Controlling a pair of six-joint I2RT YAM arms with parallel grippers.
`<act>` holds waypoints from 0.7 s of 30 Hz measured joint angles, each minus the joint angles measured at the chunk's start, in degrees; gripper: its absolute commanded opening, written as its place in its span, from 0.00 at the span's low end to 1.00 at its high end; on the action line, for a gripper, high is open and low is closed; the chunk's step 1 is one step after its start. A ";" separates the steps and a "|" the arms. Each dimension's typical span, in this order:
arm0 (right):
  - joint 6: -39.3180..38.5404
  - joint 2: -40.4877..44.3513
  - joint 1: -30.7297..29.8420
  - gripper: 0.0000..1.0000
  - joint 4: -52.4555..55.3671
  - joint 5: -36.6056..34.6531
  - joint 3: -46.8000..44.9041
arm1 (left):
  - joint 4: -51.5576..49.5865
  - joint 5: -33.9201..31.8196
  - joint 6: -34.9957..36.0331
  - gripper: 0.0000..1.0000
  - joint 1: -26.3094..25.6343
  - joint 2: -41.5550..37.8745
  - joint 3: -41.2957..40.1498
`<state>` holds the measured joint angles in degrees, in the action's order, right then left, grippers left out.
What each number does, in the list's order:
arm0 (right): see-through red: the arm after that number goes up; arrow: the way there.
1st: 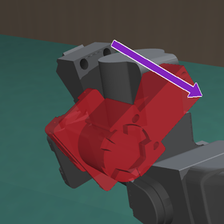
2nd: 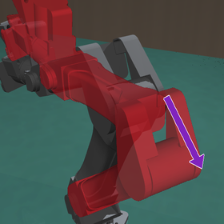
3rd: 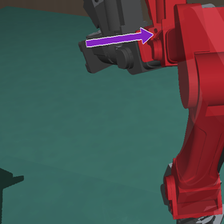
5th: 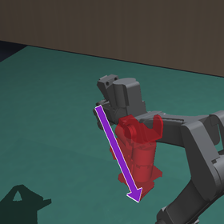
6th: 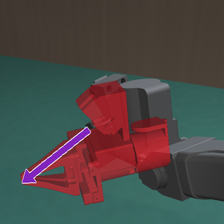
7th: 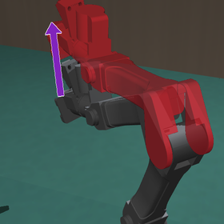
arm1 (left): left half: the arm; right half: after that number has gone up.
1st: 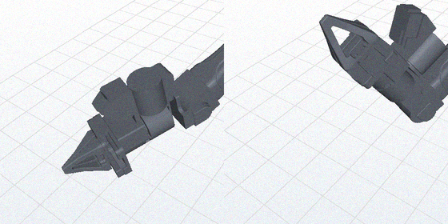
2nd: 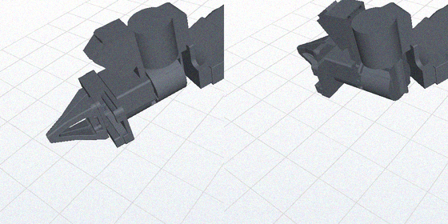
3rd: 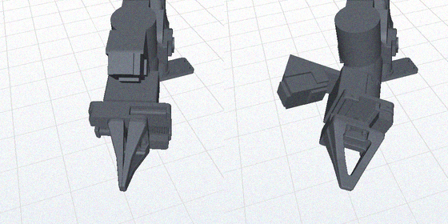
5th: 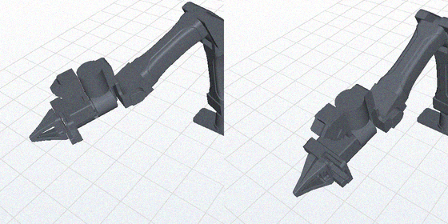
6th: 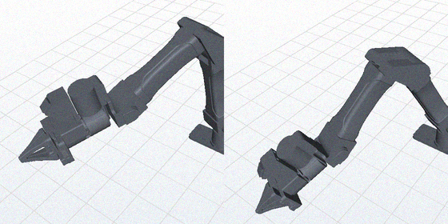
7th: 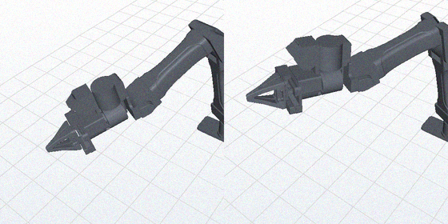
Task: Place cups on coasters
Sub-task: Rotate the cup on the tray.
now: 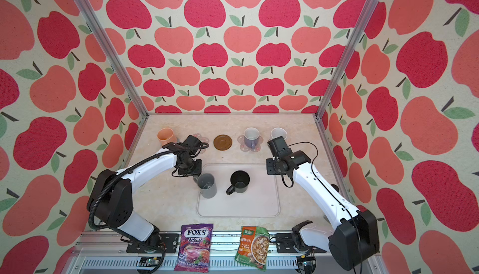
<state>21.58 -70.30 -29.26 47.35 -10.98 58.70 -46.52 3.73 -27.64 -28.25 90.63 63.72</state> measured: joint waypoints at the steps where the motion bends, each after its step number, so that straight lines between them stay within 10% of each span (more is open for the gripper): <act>1: 0.02 0.00 0.00 0.44 0.00 0.00 0.00 | 0.02 0.00 -0.04 0.39 0.00 -0.48 -0.55; 21: 1.05 0.46 0.00 0.44 -0.15 0.15 0.00 | 0.44 1.16 -4.02 0.38 -3.15 -7.50 -8.68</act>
<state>22.63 -69.84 -29.26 47.20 -10.83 58.70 -46.09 4.89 -31.66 -31.40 83.13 55.05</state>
